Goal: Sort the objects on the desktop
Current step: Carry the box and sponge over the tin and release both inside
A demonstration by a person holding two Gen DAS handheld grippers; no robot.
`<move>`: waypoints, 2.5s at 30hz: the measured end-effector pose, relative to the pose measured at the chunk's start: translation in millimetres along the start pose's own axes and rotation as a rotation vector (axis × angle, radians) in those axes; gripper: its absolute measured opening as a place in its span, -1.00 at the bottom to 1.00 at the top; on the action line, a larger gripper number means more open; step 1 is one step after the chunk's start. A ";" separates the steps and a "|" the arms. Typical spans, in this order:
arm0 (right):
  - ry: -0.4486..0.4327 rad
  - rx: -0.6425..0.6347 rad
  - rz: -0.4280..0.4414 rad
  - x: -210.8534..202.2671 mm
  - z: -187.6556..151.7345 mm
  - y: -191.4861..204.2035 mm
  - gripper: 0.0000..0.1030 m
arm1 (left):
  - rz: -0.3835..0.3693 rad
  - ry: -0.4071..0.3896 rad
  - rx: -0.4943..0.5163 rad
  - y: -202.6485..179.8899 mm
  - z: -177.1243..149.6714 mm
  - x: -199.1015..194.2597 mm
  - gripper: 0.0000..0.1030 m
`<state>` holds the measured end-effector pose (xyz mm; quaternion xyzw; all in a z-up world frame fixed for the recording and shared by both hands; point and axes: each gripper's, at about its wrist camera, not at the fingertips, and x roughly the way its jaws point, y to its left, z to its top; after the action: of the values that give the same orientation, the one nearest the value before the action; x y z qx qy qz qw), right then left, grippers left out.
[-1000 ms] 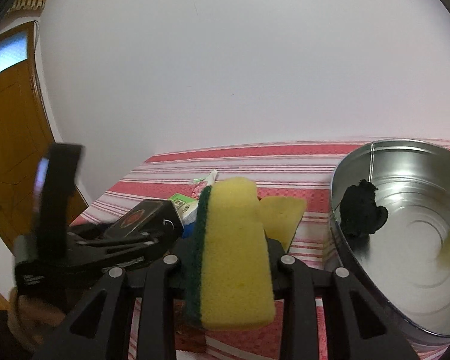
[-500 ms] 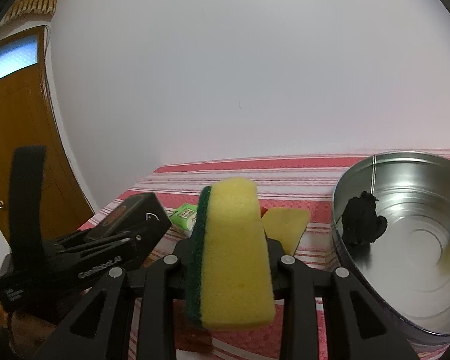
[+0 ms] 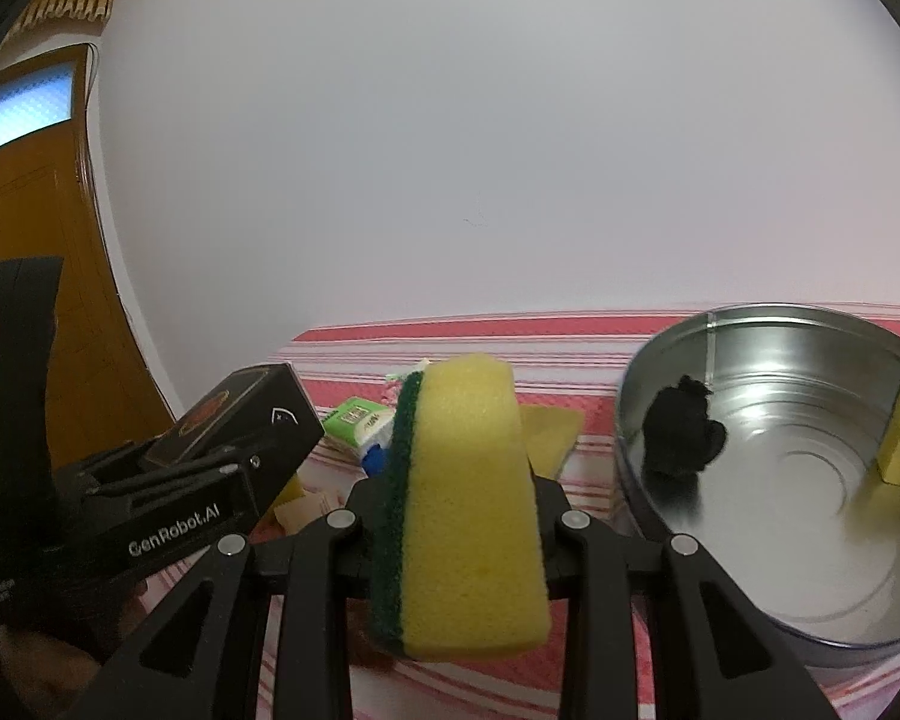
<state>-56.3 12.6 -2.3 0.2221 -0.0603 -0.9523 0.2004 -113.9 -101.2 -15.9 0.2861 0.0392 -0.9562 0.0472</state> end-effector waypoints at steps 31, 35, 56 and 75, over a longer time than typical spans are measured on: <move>-0.066 0.093 -0.137 -82.6 2.1 -73.4 -0.37 | -0.271 -0.032 0.118 -101.2 10.7 -37.2 0.10; -0.081 0.101 -0.182 -96.1 4.0 -87.7 -0.37 | -0.301 -0.035 0.145 -118.4 10.0 -41.8 0.10; -0.165 0.117 -0.395 -137.3 27.2 -164.6 -0.37 | -0.440 0.006 0.232 -200.2 14.8 -40.7 0.10; -0.095 0.043 -0.413 -88.1 91.3 -205.7 -0.37 | -0.451 0.085 0.196 -246.9 25.0 -9.7 0.10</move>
<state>-97.8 238.6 72.5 0.1890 -0.0432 -0.9810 -0.0068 -147.3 142.0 22.2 0.3135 0.0109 -0.9289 -0.1969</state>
